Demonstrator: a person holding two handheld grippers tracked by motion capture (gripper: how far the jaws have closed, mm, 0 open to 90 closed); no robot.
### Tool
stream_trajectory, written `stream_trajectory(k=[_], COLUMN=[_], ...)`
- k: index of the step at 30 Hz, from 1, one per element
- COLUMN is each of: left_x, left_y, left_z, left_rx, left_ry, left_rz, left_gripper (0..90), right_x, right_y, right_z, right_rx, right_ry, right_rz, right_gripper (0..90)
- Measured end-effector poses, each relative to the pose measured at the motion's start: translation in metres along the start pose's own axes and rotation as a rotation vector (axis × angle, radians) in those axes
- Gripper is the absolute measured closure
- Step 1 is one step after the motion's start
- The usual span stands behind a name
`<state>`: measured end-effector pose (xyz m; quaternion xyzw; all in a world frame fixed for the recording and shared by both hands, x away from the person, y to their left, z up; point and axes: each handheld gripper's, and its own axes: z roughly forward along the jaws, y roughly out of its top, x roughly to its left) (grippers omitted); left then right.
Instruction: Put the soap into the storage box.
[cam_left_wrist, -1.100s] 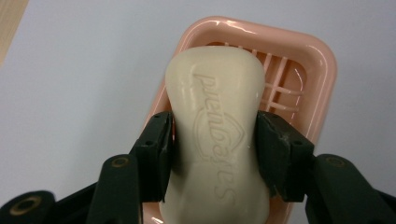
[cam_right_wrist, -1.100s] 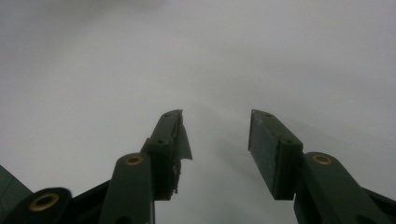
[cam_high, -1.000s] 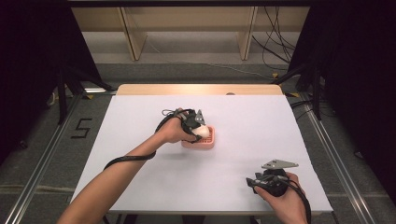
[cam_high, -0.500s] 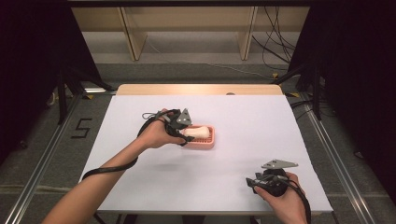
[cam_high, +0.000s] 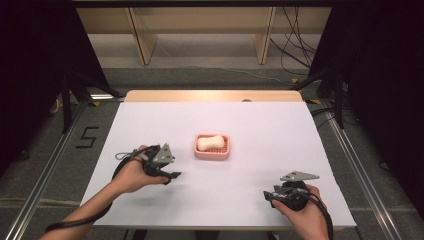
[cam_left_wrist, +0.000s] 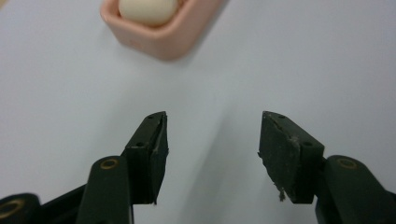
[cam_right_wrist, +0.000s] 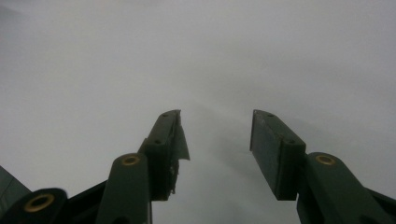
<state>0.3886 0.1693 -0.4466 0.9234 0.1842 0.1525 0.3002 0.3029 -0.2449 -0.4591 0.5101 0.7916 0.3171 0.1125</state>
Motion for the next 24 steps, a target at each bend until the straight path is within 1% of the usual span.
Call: stream_trajectory(k=[1, 2, 3, 4, 5, 6, 7, 8, 9, 10, 11, 12, 13, 15, 16, 17, 18, 19, 20, 21, 22, 23, 24], left_x=[-0.003, -0.009, -0.009, -0.014, -0.017, -0.021, -0.024, -0.027, -0.029, -0.031, -0.031, -0.035, -0.036, -0.038, -0.039, -0.04, -0.04, -0.04, -0.039, -0.038, -0.035, -0.035, -0.035], left_y=[-0.009, -0.027, -0.027, -0.042, -0.049, -0.055, -0.06, -0.065, -0.069, -0.073, -0.073, -0.079, -0.082, -0.086, -0.087, -0.089, -0.09, -0.092, -0.094, -0.094, -0.096, -0.096, -0.097], left_z=[-0.003, -0.009, -0.009, -0.015, -0.018, -0.021, -0.024, -0.027, -0.029, -0.032, -0.032, -0.037, -0.039, -0.044, -0.046, -0.048, -0.05, -0.051, -0.052, -0.052, -0.053, -0.053, -0.051], left_rx=[0.003, 0.018, 0.018, 0.029, 0.026, 0.01, 0.001, -0.002, -0.002, 0.001, 0.001, -0.005, -0.01, -0.024, -0.024, -0.048, -0.038, -0.049, -0.049, -0.061, -0.055, -0.055, -0.083], left_ry=[0.003, 0.008, 0.008, 0.003, 0.01, 0.022, 0.026, 0.023, 0.039, 0.049, 0.049, 0.059, 0.059, 0.066, 0.078, 0.08, 0.09, 0.091, 0.099, 0.093, 0.1, 0.1, 0.101], left_rz=[-0.009, -0.043, -0.043, -0.076, -0.099, -0.12, -0.143, -0.153, -0.165, -0.173, -0.173, -0.186, -0.196, -0.219, -0.217, -0.242, -0.239, -0.253, -0.257, -0.265, -0.256, -0.256, -0.305], left_gripper=[41.8, 41.8, 41.5, 41.4, 41.5, 41.6, 41.6, 41.6, 41.5, 41.6, 41.8, 42.1, 42.1, 42.1, 42.1, 42.1, 42.0, 41.9, 41.9, 42.0, 42.1, 42.2, 42.2], right_x=[0.0, -0.002, -0.002, -0.001, -0.001, 0.0, 0.002, 0.002, 0.002, 0.001, 0.001, 0.002, 0.004, 0.004, 0.004, 0.004, 0.004, 0.004, 0.005, 0.004, 0.005, 0.005, 0.003], right_y=[0.0, 0.0, 0.0, 0.0, 0.001, 0.001, 0.001, 0.001, 0.001, 0.001, 0.001, 0.001, 0.001, 0.001, 0.001, 0.0, 0.0, 0.0, 0.0, 0.0, 0.0, 0.0, 0.001], right_z=[0.0, 0.002, 0.002, 0.003, 0.003, 0.003, 0.002, 0.002, 0.002, 0.002, 0.002, 0.001, 0.001, 0.001, 0.001, 0.001, 0.001, 0.001, 0.001, 0.002, 0.002, 0.002, 0.005], right_rx=[0.0, -0.014, -0.014, -0.006, -0.007, -0.002, 0.012, 0.009, 0.002, -0.007, -0.007, 0.005, 0.011, 0.009, 0.006, 0.011, 0.012, 0.01, 0.015, 0.011, 0.014, 0.014, -0.002], right_ry=[0.0, 0.0, 0.0, 0.002, 0.012, 0.006, 0.006, 0.006, 0.006, 0.003, 0.003, -0.011, 0.01, 0.014, 0.016, 0.018, 0.018, 0.021, 0.021, 0.015, 0.019, 0.019, 0.027], right_rz=[0.0, -0.037, -0.037, -0.037, -0.036, -0.032, -0.009, -0.016, -0.021, -0.039, -0.039, -0.052, -0.01, -0.014, -0.019, -0.016, -0.015, -0.018, -0.012, -0.023, -0.018, -0.018, -0.041], right_gripper=[53.4, 53.4, 53.4, 53.4, 53.4, 53.4, 53.4, 53.4, 53.4, 53.4, 53.4, 53.4, 53.3, 53.3, 53.3, 53.2, 53.2, 53.2, 53.1, 52.9, 52.8, 52.8, 52.7])
